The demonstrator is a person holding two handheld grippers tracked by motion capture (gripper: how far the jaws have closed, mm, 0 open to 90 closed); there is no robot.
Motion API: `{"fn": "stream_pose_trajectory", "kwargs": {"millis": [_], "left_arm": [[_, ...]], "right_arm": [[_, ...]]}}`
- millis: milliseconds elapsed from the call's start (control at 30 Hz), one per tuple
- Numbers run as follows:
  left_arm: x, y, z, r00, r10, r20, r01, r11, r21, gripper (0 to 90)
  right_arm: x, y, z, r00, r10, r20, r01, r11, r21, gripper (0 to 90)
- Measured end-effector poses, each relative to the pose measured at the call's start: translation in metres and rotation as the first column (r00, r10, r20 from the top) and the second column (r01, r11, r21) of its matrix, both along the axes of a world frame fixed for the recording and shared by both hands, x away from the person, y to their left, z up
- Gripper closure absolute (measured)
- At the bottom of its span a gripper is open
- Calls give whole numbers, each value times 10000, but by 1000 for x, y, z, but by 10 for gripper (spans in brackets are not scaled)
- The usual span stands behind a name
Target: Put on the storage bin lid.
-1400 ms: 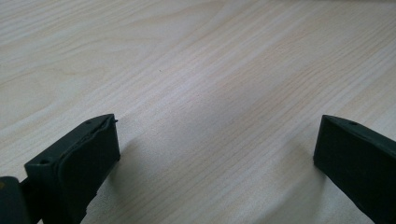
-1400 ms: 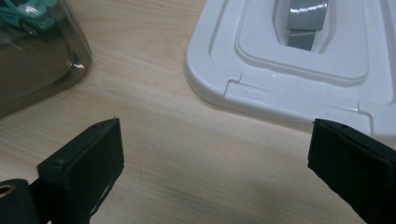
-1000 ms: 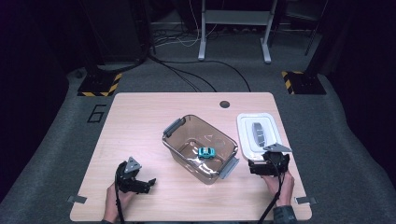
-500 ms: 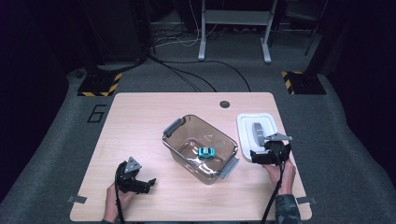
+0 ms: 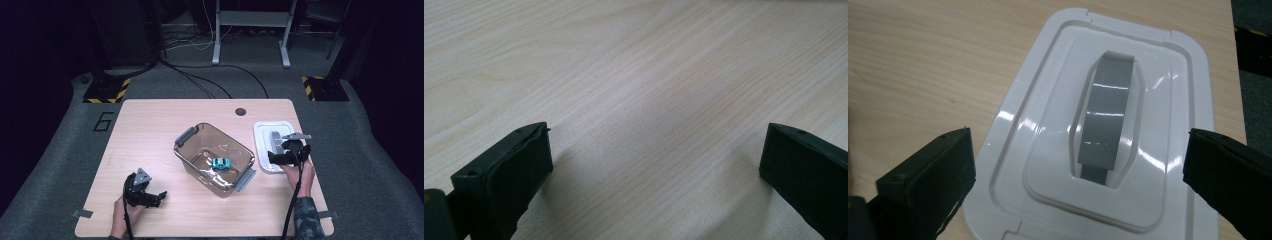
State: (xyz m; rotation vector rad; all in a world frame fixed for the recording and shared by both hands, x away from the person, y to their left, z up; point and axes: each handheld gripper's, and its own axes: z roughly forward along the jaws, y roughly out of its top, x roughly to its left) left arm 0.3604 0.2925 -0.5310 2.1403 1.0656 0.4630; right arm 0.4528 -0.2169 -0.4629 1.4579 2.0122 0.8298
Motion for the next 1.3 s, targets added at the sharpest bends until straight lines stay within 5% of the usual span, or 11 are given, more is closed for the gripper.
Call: {"fn": "stream_pose_trajectory", "kwargs": {"millis": [500, 633, 833, 1300], "left_arm": [[0, 0, 0, 10000, 7, -2, -7, 10000, -3, 1], [0, 0, 0, 10000, 4, 3, -4, 10000, 3, 1], [0, 0, 0, 10000, 14, -7, -14, 10000, -15, 0], [0, 0, 0, 10000, -36, -2, 36, 10000, 61, 1]], "right_arm": [[34, 3, -15, 9991, -373, -185, 366, 9986, -370, 6], [42, 0, -22, 9978, -535, -403, 530, 9985, -131, 36], [52, -2, -25, 9958, -882, -233, 881, 9961, -50, 221], [65, 6, -36, 9941, -1078, 92, 1082, 9906, -842, 559]]}}
